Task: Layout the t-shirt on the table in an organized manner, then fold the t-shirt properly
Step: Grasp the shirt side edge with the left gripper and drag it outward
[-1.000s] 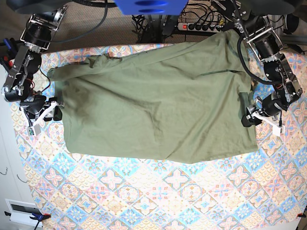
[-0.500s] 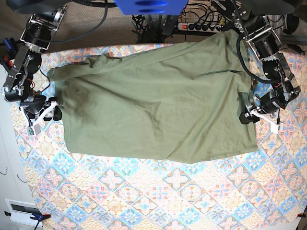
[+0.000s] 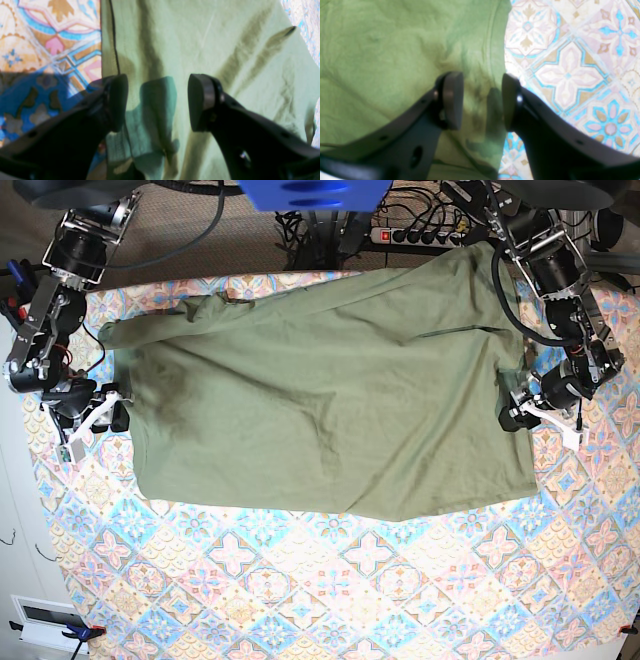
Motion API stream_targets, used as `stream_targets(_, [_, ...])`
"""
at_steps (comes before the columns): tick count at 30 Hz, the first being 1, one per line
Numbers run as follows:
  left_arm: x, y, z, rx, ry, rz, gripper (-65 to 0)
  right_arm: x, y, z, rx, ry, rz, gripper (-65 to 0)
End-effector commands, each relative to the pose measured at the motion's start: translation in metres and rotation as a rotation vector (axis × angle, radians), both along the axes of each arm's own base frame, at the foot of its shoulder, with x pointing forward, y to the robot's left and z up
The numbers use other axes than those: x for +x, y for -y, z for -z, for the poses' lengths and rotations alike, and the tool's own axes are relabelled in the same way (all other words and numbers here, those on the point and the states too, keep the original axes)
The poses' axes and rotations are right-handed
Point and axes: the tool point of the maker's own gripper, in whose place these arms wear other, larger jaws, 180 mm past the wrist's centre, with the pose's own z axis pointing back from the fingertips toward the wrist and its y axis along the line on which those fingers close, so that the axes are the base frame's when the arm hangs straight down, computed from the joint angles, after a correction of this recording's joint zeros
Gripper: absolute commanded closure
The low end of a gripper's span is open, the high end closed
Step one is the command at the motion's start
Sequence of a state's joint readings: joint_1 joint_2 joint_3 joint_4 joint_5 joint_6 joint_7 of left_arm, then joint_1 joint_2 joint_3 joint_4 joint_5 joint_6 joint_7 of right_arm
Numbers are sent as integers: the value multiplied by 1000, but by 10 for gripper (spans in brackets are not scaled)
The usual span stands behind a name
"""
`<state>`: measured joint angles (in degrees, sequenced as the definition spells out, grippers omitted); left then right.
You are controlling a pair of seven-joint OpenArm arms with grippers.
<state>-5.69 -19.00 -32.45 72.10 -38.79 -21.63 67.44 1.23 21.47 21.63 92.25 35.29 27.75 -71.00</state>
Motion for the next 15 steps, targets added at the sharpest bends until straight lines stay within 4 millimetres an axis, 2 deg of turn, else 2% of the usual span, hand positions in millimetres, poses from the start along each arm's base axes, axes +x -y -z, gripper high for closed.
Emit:
stream_targets(1, [10,-1,-12,0,48,-4,-371,10,6,-17,-14,56,-1,-244])
stream_targets(11, [11,33,4,-50,26,11,-365,10,5,-17,-12,56,-1,-244])
stream_targets(13, [12,33,3,-50,29,12,-319,10,5,-17,-12,56,-1,-244])
stream_targets(15, [14,34,1,-54,36,13,-229,10,5,-16,-12,55,-1,-244])
